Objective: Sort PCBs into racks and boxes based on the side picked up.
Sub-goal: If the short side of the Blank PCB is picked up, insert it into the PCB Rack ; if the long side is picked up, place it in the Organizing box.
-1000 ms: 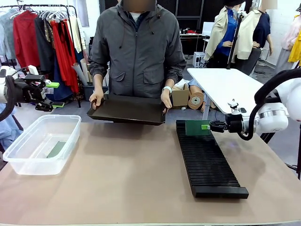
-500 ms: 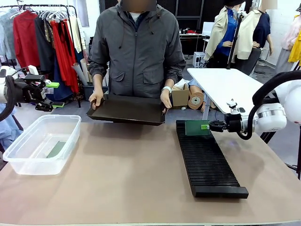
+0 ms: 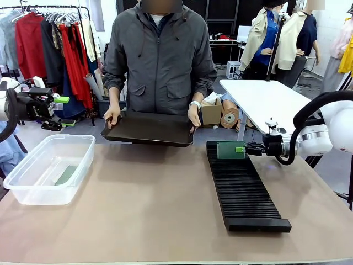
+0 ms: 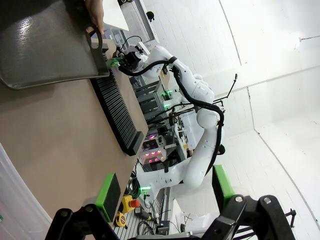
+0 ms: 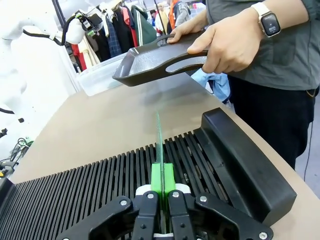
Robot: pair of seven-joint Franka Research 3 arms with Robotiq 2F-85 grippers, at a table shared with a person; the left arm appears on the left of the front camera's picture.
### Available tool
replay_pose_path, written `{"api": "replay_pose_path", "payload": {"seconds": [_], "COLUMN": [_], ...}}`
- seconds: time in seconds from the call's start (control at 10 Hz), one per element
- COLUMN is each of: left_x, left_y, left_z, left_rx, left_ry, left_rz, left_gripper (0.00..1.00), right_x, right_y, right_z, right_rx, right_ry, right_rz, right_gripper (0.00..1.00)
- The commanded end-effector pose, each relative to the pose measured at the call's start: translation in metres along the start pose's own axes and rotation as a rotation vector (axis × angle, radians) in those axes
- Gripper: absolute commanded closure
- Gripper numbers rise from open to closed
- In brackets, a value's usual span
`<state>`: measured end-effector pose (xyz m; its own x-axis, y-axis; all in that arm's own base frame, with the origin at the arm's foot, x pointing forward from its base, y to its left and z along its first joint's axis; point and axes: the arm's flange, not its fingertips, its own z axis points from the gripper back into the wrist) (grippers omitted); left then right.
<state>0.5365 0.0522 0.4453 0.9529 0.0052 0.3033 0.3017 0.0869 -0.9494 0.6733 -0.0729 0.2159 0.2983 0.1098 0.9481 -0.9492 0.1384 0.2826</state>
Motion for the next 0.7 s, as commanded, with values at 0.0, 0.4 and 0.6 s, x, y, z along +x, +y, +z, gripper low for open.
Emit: {"api": "replay_pose_path", "payload": {"seconds": [0.0, 0.4, 0.6], "left_x": [-0.002, -0.002, -0.002], "left_y": [-0.003, -0.003, -0.003], "left_z": [0.0, 0.0, 0.0], "left_rx": [0.01, 0.01, 0.01], "left_ry": [0.002, 0.002, 0.002], "left_rz": [-0.004, -0.004, -0.004], "left_gripper": [0.04, 0.04, 0.04], "right_x": [-0.005, -0.013, -0.019], "right_y": [-0.02, -0.022, -0.014], "right_z": [0.004, 0.0, 0.0], "right_rx": [-0.037, -0.053, -0.051], "right_ry": [0.023, 0.045, 0.075], "right_rz": [0.004, 0.004, 0.038], "right_gripper": [1.0, 1.0, 1.0]}}
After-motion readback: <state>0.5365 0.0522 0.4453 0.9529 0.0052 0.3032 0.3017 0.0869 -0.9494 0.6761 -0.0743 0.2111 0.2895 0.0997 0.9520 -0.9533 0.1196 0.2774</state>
